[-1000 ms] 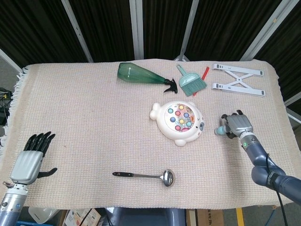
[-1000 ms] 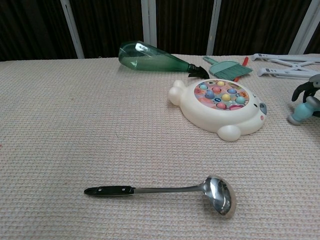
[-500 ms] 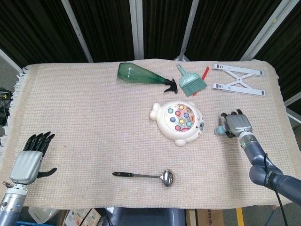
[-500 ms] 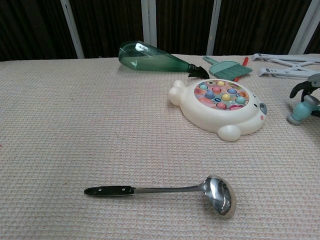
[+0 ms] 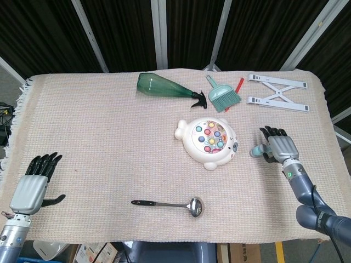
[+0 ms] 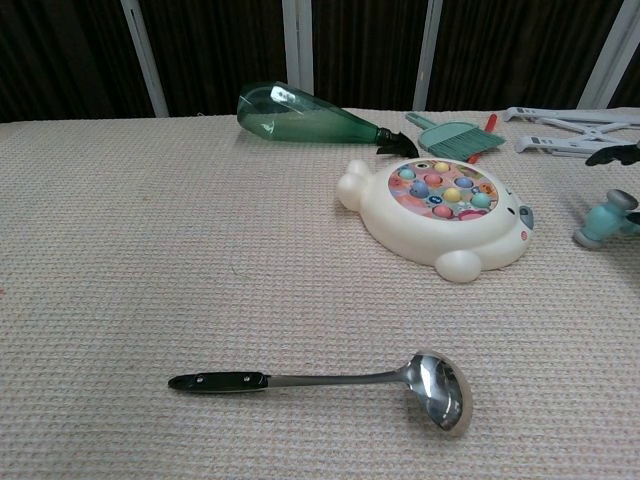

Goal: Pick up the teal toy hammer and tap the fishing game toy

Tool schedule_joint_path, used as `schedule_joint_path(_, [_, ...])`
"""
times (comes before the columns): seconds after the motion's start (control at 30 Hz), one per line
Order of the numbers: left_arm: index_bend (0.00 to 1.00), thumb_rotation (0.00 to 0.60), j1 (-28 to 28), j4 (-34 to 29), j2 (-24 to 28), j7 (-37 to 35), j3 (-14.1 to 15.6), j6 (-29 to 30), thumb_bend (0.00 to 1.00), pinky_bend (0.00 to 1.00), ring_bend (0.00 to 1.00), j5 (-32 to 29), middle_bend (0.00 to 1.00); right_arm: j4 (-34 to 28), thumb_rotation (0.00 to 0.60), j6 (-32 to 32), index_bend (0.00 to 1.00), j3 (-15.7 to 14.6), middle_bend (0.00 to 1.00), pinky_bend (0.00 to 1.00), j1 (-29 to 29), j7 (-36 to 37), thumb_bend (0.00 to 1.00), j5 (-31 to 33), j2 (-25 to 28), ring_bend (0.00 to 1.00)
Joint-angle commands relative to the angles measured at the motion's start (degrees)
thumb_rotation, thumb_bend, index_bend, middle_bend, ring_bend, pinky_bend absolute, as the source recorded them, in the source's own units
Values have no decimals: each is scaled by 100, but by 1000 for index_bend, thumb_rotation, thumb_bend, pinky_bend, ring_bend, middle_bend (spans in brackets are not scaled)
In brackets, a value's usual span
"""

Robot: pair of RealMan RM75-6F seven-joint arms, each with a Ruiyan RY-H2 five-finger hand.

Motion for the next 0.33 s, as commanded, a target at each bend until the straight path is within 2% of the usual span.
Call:
schedule_joint_path(0.03, [0,600,14,20,-4,-32,-2,32,106,0,0,24,0,-420,600,862,0,87,0,0,-520,603,444,-665,145,0])
schedule_joint_path(0.13, [0,600,36,48,-16,-61,-4,80,106,0,0,45,0,-669,600,1795,0,29,0,0,-999,1065,444,-1349,182,0])
schedule_joint_path(0.27, [0,600,62,73,-28,-92,-7,144,106,0,0,85,0,-831,600,2899,0,-147,0,0,-1571,1338,444,-2060,138,0])
schedule_joint_path(0.33, [0,600,68,82,-34,-99,-10,161,106,0,0,93,0,-879,600,3200,0,-215,0,0,-1739,1369,444,-2241,116,0])
